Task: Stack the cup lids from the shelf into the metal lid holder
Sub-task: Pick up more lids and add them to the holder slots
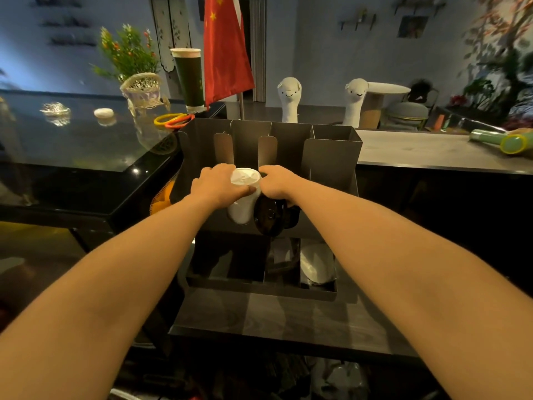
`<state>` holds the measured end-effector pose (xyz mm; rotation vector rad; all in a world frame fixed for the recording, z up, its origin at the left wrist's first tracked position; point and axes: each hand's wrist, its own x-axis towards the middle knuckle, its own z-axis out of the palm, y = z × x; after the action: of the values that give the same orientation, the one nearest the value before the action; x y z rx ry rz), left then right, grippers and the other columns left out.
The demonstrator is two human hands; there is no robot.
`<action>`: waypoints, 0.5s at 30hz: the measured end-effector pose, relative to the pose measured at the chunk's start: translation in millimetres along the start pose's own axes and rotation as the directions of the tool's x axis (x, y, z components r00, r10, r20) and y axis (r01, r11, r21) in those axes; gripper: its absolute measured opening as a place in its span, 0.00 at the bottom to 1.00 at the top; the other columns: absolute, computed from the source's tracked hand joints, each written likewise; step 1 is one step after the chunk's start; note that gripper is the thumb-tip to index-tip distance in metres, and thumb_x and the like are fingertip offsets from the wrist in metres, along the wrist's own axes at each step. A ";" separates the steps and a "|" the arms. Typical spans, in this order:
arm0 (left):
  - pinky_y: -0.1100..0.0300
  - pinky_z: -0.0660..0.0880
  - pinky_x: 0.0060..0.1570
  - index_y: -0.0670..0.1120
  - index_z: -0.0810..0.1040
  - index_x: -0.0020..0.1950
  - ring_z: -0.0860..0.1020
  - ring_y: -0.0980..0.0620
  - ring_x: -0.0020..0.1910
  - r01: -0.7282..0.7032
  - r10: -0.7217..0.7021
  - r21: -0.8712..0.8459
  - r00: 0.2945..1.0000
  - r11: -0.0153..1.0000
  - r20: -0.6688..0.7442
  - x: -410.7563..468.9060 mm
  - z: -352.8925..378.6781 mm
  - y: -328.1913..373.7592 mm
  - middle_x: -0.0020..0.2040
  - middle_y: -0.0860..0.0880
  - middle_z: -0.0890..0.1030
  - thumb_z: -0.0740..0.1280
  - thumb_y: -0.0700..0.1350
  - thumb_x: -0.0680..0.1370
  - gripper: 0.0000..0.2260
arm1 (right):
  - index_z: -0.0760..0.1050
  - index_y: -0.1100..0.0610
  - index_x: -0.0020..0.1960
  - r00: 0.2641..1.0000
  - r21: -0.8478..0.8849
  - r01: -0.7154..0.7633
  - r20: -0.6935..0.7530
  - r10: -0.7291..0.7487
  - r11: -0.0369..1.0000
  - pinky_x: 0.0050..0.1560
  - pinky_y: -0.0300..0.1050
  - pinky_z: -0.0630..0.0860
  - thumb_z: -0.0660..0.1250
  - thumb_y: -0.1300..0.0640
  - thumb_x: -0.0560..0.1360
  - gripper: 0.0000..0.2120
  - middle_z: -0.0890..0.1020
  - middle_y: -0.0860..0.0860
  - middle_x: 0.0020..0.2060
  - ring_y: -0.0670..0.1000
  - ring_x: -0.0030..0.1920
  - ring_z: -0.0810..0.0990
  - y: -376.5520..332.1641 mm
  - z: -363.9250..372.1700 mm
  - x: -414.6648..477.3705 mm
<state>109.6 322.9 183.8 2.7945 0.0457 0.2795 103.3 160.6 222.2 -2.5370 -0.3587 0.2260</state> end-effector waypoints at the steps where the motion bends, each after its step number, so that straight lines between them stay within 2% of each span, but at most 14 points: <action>1: 0.41 0.74 0.61 0.50 0.72 0.70 0.73 0.44 0.64 -0.018 0.017 -0.007 0.996 1.000 -0.089 -4.6 0.8 -1.1 0.67 0.47 0.76 0.71 0.68 0.70 0.34 | 0.64 0.57 0.75 0.999 0.085 0.002 -0.048 0.002 0.996 0.52 0.46 0.73 0.60 0.61 0.81 0.23 0.73 0.57 0.67 0.57 0.60 0.74 2.7 0.7 -3.3; 2: 0.42 0.74 0.61 0.50 0.73 0.69 0.73 0.44 0.65 -0.059 0.056 -0.012 0.981 0.998 -0.184 -10.0 2.8 -2.5 0.67 0.47 0.76 0.71 0.67 0.71 0.33 | 0.62 0.56 0.76 0.995 0.157 0.008 -0.095 0.007 0.988 0.52 0.46 0.74 0.60 0.61 0.81 0.24 0.72 0.57 0.67 0.56 0.60 0.74 5.2 0.9 -7.0; 4: 0.47 0.74 0.59 0.48 0.76 0.66 0.74 0.46 0.63 -0.176 0.153 -0.036 0.928 0.984 -0.341 -22.8 6.4 -1.9 0.64 0.48 0.78 0.71 0.62 0.74 0.26 | 0.66 0.55 0.73 0.986 0.245 0.031 -0.169 0.011 0.969 0.48 0.44 0.75 0.59 0.62 0.81 0.21 0.74 0.56 0.63 0.54 0.55 0.76 11.6 0.5 -10.4; 6: 0.53 0.77 0.52 0.48 0.78 0.62 0.77 0.49 0.56 -0.270 0.193 -0.148 0.897 0.951 -0.397 -34.4 7.9 2.9 0.57 0.49 0.80 0.69 0.57 0.77 0.18 | 0.71 0.55 0.67 0.969 0.345 0.063 -0.246 0.026 0.936 0.41 0.41 0.73 0.57 0.62 0.80 0.17 0.76 0.54 0.57 0.52 0.51 0.76 17.2 0.2 -14.2; 8: 0.54 0.80 0.46 0.49 0.79 0.59 0.79 0.53 0.48 -0.321 0.214 -0.274 0.909 0.907 -0.356 -46.1 7.4 11.7 0.51 0.52 0.81 0.66 0.59 0.78 0.17 | 0.75 0.54 0.63 0.948 0.455 0.071 -0.307 0.081 0.888 0.40 0.41 0.72 0.56 0.63 0.80 0.15 0.77 0.53 0.55 0.51 0.50 0.75 22.2 0.5 -17.3; 10: 0.55 0.81 0.45 0.49 0.78 0.60 0.79 0.56 0.46 -0.370 0.284 -0.330 0.917 0.868 -0.281 -56.4 7.1 20.8 0.51 0.54 0.80 0.64 0.65 0.76 0.23 | 0.76 0.54 0.62 0.924 0.563 0.069 -0.348 0.160 0.824 0.49 0.45 0.76 0.56 0.63 0.80 0.15 0.76 0.51 0.55 0.51 0.53 0.74 27.1 1.8 -21.3; 12: 0.59 0.78 0.49 0.49 0.76 0.65 0.77 0.57 0.50 -0.404 0.346 -0.325 0.912 0.855 -0.221 -65.6 9.0 29.6 0.55 0.55 0.79 0.65 0.69 0.73 0.29 | 0.77 0.53 0.62 0.898 0.646 0.064 -0.370 0.239 0.760 0.56 0.48 0.76 0.56 0.63 0.80 0.16 0.75 0.48 0.54 0.50 0.56 0.73 31.7 3.4 -25.1; 15: 0.61 0.75 0.55 0.48 0.72 0.70 0.75 0.55 0.56 -0.443 0.400 -0.289 0.895 0.849 -0.195 -71.9 14.8 41.0 0.62 0.52 0.77 0.71 0.65 0.72 0.33 | 0.77 0.52 0.62 0.863 0.718 0.061 -0.387 0.325 0.694 0.59 0.51 0.77 0.56 0.61 0.82 0.14 0.77 0.49 0.55 0.52 0.58 0.75 39.7 2.7 -34.2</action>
<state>42.0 274.8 170.1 2.4203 -0.5469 0.5197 78.3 119.7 200.8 -1.7365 0.1251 -0.2069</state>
